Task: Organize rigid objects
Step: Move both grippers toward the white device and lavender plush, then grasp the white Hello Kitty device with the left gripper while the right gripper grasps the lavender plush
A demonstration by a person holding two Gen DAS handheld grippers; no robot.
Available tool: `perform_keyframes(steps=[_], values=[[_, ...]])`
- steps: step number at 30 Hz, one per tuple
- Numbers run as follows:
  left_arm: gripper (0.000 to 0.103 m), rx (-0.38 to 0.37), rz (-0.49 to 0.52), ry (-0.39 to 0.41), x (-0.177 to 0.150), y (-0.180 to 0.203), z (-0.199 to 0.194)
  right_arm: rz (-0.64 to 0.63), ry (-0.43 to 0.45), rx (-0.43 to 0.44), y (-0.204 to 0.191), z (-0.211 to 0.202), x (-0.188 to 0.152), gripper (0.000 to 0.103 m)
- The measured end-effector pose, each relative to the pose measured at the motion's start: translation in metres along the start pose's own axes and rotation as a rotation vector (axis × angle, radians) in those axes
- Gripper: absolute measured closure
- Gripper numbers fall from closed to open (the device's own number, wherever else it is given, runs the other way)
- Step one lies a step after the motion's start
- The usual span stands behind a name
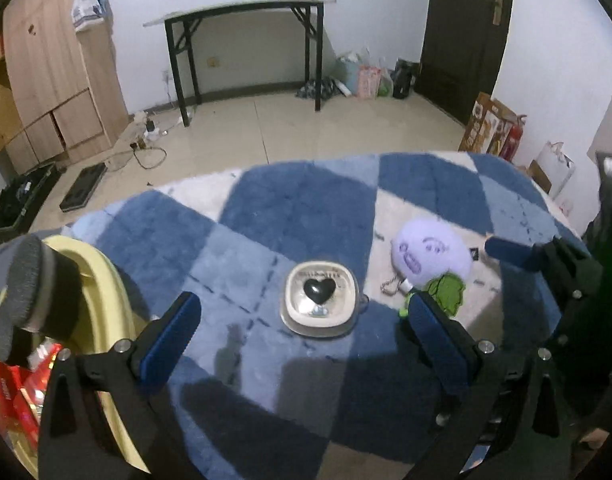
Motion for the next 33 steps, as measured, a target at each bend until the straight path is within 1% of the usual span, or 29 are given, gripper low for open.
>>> perform_keyframes(steps=[3,7,9,12,16,19,21,24,25,28,30,31,32,33], values=[[0.000,0.001,-0.018,-0.015,-0.001,-0.003,0.010,0.027,0.004,-0.007,0.004,0.009,-0.003,0.000],[0.000,-0.030,-0.051,-0.027,-0.007,-0.008,0.023,0.038,0.000,-0.005,0.006,0.016,-0.007,0.000],[0.000,-0.033,-0.057,-0.037,-0.009,-0.009,0.027,0.034,0.002,-0.012,0.005,0.018,-0.009,0.000],[0.000,-0.029,-0.050,-0.020,-0.010,-0.009,0.030,0.026,-0.001,-0.032,0.004,0.026,-0.011,0.000],[0.000,-0.076,-0.100,-0.022,-0.014,-0.012,0.038,0.035,0.008,-0.038,0.005,0.031,-0.010,0.000],[0.000,-0.071,-0.085,-0.021,-0.014,-0.011,0.037,0.036,0.006,-0.040,0.006,0.035,-0.010,0.000],[0.003,-0.075,-0.074,-0.016,-0.013,-0.010,0.037,0.030,0.008,-0.042,0.005,0.034,-0.010,0.001],[0.012,-0.073,-0.062,-0.015,-0.012,-0.009,0.036,0.016,0.009,-0.042,0.004,0.034,-0.010,0.006],[0.016,-0.073,-0.058,-0.016,-0.012,-0.008,0.036,0.013,0.011,-0.042,0.004,0.034,-0.010,0.008],[0.023,-0.079,-0.049,-0.014,-0.012,-0.009,0.037,0.009,0.014,-0.036,0.004,0.033,-0.010,0.010],[0.032,-0.086,-0.036,-0.012,-0.012,-0.008,0.036,0.002,0.015,-0.037,0.004,0.033,-0.011,0.014],[0.044,-0.093,-0.020,-0.008,-0.011,-0.005,0.036,-0.005,0.016,-0.035,0.003,0.033,-0.011,0.018],[0.047,-0.091,-0.012,-0.010,-0.010,-0.003,0.036,-0.012,0.017,-0.034,0.001,0.032,-0.011,0.019],[0.047,-0.087,-0.009,-0.010,-0.010,-0.002,0.035,-0.019,0.017,-0.034,0.000,0.032,-0.011,0.023]])
Point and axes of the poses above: each gripper's, at about its wrist camera, not at the fingertips, and z roughly the way its jaws point, y to its right, x to its top, the point moved 4 cm from there along z, roughly the way its jaws point, and after that the axes turned 13 degrees about z, right-handed, at the moved point
